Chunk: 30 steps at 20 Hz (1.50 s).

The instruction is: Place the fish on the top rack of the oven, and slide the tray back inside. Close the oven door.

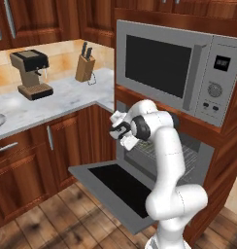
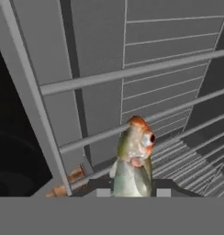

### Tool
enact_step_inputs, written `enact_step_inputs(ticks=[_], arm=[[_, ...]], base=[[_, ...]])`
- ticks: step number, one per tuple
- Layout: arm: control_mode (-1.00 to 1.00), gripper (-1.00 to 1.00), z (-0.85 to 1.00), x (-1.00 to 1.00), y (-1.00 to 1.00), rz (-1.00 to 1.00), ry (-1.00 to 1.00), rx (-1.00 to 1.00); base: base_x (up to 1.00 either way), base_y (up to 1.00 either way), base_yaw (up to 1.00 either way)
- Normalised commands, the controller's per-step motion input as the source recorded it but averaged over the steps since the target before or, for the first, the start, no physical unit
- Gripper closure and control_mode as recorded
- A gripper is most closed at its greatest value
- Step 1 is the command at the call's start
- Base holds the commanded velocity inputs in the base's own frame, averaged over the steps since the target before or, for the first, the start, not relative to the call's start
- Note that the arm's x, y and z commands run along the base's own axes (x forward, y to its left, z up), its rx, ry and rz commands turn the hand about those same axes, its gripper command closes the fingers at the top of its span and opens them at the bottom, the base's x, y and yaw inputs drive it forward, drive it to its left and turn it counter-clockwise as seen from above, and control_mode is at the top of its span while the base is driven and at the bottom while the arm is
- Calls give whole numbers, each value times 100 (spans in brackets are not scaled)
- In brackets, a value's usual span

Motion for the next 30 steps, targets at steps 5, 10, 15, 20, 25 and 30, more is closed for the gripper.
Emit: enact_step_inputs(ticks=[5,10,15,20,25,30], arm=[[-100,-100,-7,-15,19,1,6,-5],[-100,-100,2,-46,-7,2,-3,-1],[-100,-100,29,-66,11,9,1,-3],[-100,-100,34,-61,57,3,2,-4],[-100,-100,49,-54,31,-1,9,9],[-100,-100,9,-55,8,-2,8,21]], base=[[0,0,0],[0,0,0],[0,0,0],[0,0,0],[0,0,0],[0,0,0]])
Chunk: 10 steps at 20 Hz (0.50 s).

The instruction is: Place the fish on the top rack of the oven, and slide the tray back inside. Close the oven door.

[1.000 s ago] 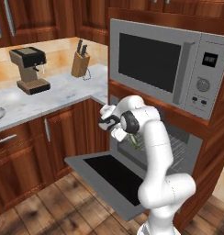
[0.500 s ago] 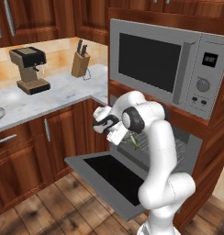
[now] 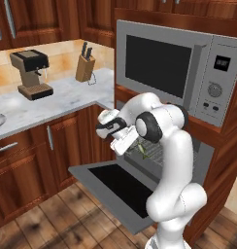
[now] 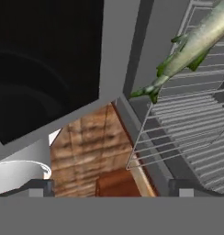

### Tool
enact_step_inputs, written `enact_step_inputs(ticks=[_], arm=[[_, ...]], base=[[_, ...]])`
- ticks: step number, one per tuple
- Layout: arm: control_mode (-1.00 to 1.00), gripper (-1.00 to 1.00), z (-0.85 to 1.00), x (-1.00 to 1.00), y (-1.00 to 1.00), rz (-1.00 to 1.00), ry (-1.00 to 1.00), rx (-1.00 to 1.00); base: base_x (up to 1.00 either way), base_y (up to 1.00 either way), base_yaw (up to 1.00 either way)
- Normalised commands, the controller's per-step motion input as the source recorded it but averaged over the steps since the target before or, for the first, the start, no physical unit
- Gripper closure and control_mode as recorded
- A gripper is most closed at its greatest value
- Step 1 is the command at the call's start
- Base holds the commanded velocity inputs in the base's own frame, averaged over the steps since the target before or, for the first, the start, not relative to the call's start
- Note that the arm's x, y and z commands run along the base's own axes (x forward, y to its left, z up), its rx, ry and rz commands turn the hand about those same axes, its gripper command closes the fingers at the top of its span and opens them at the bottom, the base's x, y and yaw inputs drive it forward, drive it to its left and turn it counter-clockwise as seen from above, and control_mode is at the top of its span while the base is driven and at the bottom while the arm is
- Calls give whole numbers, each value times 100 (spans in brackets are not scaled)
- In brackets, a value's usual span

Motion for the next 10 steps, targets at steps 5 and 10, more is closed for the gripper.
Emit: enact_step_inputs(ticks=[5,10], arm=[[-100,-100,-35,-33,20,-2,9,23],[-100,-100,-29,11,5,0,7,16]], base=[[0,0,0],[0,0,0]])
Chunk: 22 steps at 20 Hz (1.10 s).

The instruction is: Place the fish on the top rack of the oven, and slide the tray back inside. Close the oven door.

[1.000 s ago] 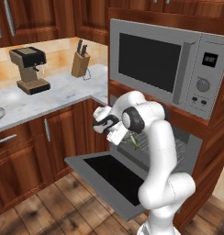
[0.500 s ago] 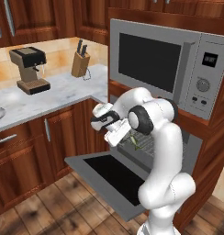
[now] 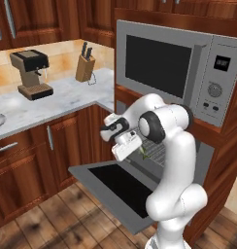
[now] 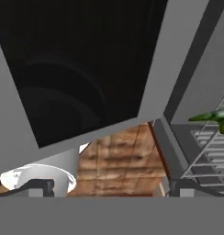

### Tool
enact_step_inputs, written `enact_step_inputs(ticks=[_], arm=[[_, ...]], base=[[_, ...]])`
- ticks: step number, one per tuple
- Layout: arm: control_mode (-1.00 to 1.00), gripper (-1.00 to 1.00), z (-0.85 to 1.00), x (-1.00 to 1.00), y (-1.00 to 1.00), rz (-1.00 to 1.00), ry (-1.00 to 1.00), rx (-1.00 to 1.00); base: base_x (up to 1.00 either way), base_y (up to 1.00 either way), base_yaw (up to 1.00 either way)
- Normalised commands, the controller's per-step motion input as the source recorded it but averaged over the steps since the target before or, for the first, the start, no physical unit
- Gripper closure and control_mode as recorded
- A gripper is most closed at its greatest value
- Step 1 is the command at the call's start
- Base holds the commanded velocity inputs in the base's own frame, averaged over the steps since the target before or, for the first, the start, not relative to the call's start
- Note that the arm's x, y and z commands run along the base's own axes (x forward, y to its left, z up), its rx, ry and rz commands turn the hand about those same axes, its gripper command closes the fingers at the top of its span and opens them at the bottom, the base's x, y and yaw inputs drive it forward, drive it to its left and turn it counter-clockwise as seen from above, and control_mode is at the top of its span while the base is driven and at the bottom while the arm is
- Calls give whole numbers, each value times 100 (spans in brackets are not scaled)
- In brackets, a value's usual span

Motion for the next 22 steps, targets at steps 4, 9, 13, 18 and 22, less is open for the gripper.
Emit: enact_step_inputs(ticks=[4,9,13,18,22], arm=[[-100,-100,-39,49,-1,0,8,5],[-100,-100,-72,62,0,2,6,-1],[-100,-100,-52,54,-4,2,3,-2],[-100,-100,0,-8,-46,0,0,0],[-100,-100,19,-31,-91,0,-1,0]], base=[[0,0,0],[0,0,0],[0,0,0],[0,0,0],[0,0,0]])
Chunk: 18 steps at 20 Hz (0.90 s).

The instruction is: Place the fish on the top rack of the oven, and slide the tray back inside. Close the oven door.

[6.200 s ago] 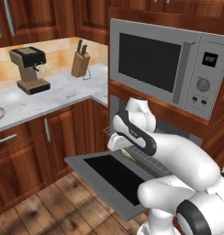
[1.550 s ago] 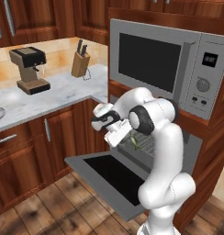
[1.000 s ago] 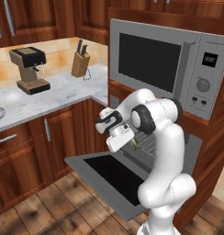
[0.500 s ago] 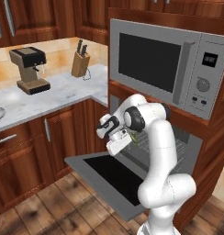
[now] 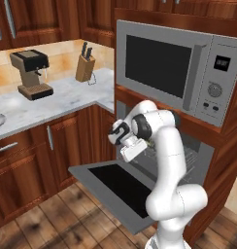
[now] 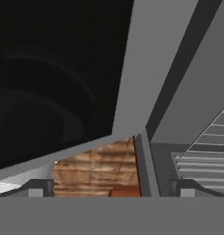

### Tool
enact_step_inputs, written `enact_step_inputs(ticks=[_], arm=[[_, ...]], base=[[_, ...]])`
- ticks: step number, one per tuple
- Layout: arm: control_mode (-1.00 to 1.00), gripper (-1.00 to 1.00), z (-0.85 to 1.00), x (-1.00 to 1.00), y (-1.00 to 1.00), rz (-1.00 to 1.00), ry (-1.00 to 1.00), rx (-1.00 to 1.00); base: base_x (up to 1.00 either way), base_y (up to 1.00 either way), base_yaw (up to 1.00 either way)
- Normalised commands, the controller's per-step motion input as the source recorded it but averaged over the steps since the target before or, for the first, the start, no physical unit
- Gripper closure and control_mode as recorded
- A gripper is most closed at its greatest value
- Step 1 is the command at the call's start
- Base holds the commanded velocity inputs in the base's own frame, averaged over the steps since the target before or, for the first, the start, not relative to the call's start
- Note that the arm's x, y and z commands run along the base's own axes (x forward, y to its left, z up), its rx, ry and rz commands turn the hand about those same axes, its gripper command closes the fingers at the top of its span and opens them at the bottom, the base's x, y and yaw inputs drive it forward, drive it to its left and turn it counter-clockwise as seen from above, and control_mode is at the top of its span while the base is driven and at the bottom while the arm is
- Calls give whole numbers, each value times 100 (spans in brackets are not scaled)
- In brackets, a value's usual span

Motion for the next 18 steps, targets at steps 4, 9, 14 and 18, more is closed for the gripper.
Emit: enact_step_inputs(ticks=[4,9,14,18], arm=[[-100,-100,27,-16,-100,0,-2,0],[-100,-100,63,-13,-56,1,-14,0],[-100,-100,92,-89,42,1,-35,-5],[-100,-100,85,-100,100,0,-39,-6]], base=[[0,0,0],[0,0,0],[0,0,0],[0,0,0]])
